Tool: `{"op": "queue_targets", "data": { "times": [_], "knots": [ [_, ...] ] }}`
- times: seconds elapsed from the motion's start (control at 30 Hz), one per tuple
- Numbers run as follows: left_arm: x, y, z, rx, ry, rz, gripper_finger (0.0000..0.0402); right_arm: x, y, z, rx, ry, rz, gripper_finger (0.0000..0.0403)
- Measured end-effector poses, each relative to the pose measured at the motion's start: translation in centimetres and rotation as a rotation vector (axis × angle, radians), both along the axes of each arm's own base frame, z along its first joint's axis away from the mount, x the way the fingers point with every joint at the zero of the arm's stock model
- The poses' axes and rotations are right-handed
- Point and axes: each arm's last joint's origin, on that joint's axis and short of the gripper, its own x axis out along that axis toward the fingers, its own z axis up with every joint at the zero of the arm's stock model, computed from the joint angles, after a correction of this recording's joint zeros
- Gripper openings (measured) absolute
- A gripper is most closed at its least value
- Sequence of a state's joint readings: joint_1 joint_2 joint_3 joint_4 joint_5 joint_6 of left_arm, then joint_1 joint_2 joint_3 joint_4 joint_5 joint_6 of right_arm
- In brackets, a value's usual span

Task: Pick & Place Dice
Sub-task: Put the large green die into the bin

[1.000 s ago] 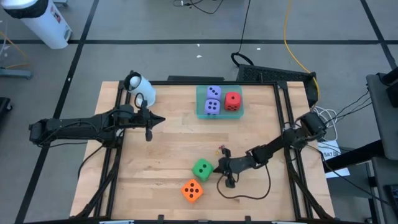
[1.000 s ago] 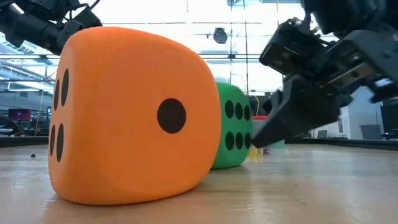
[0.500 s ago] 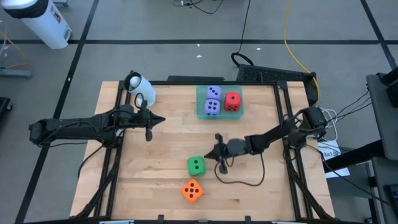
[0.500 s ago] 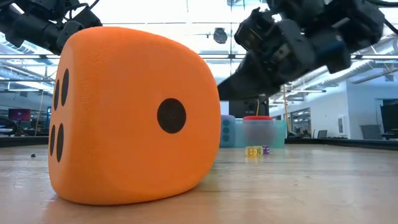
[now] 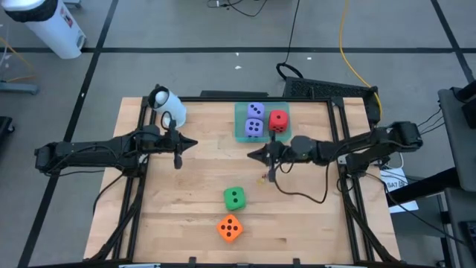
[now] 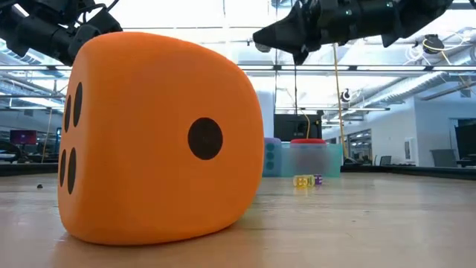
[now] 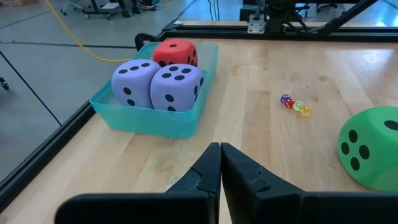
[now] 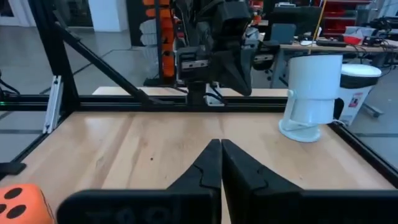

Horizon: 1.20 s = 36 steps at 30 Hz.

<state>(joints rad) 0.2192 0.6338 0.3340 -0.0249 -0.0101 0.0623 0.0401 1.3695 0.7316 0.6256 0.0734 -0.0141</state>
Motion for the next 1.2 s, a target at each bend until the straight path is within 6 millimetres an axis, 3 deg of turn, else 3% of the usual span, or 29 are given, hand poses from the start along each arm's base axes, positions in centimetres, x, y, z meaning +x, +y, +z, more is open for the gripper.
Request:
{"op": "queue_targets", "data": {
  "times": [0.33,0.87,1.03,1.2],
  "knots": [
    [0.0,0.0,0.0,0.029,0.008,-0.011,0.0024,-1.1,0.7,-2.5,-0.041,0.077,0.033,0.0],
    [0.0,0.0,0.0,0.022,0.007,-0.008,0.0024,-1.2,0.7,-2.7,-0.08,0.076,0.037,0.0],
    [0.0,-0.1,0.0,0.02,0.008,-0.027,0.0024,-1.3,1.4,-2.9,-0.021,0.097,0.24,0.0],
    [0.0,0.0,0.0,0.036,0.012,-0.026,0.0024,-1.1,2.8,-3.7,0.048,0.133,0.269,0.0]
  ]
}}
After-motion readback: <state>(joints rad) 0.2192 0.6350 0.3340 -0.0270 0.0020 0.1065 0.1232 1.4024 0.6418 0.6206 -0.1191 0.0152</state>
